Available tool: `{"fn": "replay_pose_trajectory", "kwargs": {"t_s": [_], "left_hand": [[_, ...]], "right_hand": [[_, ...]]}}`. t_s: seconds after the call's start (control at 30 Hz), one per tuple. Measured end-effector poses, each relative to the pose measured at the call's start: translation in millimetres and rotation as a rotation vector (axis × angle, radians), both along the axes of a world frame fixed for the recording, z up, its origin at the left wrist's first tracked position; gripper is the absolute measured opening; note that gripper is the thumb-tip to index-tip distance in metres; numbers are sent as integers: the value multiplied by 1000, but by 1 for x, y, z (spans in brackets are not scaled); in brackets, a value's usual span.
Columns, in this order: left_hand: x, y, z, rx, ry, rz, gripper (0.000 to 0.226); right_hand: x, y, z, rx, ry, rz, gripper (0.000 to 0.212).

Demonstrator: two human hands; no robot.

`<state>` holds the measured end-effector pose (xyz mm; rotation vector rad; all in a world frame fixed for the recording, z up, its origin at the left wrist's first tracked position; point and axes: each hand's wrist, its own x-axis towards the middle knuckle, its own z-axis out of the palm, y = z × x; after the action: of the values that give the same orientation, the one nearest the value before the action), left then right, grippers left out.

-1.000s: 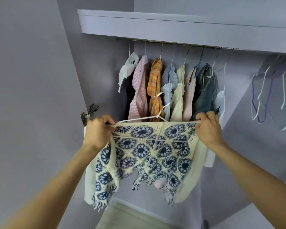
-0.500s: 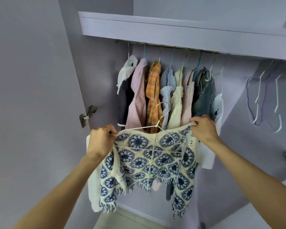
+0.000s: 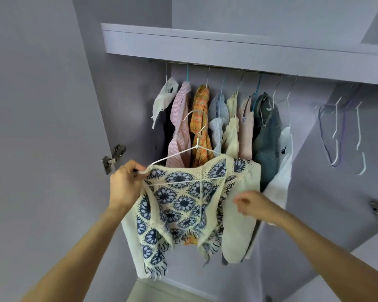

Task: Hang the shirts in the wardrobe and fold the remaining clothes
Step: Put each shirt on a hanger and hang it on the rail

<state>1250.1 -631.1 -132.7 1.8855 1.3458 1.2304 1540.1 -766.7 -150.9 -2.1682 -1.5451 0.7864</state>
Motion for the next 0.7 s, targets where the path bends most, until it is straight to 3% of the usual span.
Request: {"fn": "replay_pose_trajectory", "kwargs": {"t_s": [0.1,0.17,0.2,0.27,0.37,0.47,0.53,0.63,0.7], "left_hand": [[-4,1,4,-8,-17,-75,22],[-6,0,4,-13,-6,-136,22],[-7,0,4,-19,-2,-170,21],[-6,0,5,-22,0,-229,19],[-2,-1,5,38,85,-242,21],[2,-3,0,195,266,-126,4],[3,-3,-3,277,341,-27,10],[6,-12,0,357,213,-23,13],[9,-21,-3,376,230,-170,14]], "right_hand": [[-3,12,21,588,-285,-184,16],[-12,20,40,744,-407,-93,37],[-19,24,49,750,-412,-16,47],[-37,32,64,655,-221,148,47],[-65,39,70,521,96,269,15],[-69,41,60,576,71,200,21],[-67,38,52,549,44,170,21],[-64,37,45,532,-7,127,20],[-62,37,45,575,-10,90,20]]}}
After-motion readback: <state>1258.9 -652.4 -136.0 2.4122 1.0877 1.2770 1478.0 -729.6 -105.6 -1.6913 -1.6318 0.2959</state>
